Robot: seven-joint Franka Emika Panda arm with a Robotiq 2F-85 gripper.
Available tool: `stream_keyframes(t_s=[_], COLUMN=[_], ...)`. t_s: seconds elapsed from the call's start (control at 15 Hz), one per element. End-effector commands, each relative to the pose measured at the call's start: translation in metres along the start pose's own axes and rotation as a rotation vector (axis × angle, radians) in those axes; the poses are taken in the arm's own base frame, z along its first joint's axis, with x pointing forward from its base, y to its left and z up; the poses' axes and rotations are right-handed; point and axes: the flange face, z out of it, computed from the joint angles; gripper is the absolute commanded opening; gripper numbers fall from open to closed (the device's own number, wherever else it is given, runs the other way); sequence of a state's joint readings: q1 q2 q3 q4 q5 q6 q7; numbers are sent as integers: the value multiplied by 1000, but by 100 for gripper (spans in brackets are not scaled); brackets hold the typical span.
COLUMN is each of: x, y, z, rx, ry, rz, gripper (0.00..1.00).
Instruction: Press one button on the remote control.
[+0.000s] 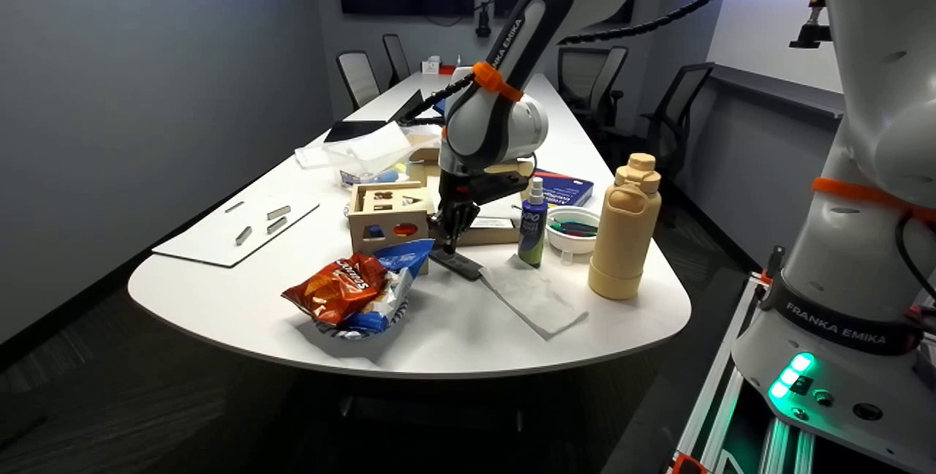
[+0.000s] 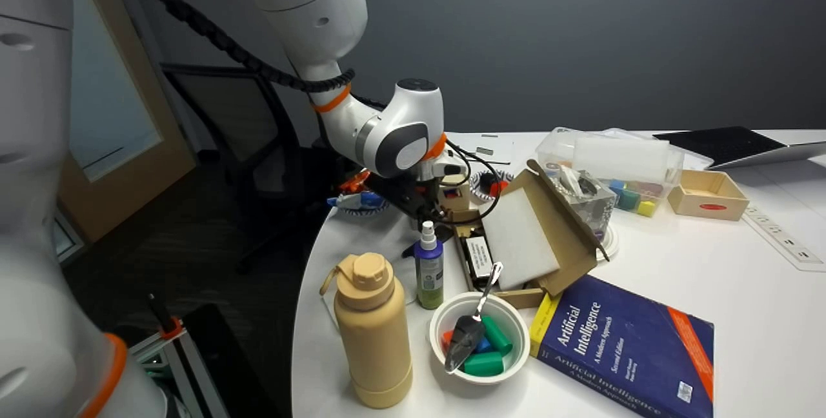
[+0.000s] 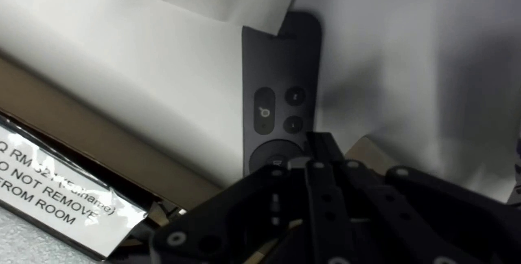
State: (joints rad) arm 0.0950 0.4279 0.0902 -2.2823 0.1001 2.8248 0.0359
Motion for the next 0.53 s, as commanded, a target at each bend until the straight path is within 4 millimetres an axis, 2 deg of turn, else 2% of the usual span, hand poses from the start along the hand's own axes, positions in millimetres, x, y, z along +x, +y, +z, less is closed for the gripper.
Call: stream_keyframes(t_s=[0.0,0.47], x=[16,32], y=[-2,2], z=[7,13], rx=[-24,-56], ry=[24,33], rz=[4,4], gripper=[0,0])
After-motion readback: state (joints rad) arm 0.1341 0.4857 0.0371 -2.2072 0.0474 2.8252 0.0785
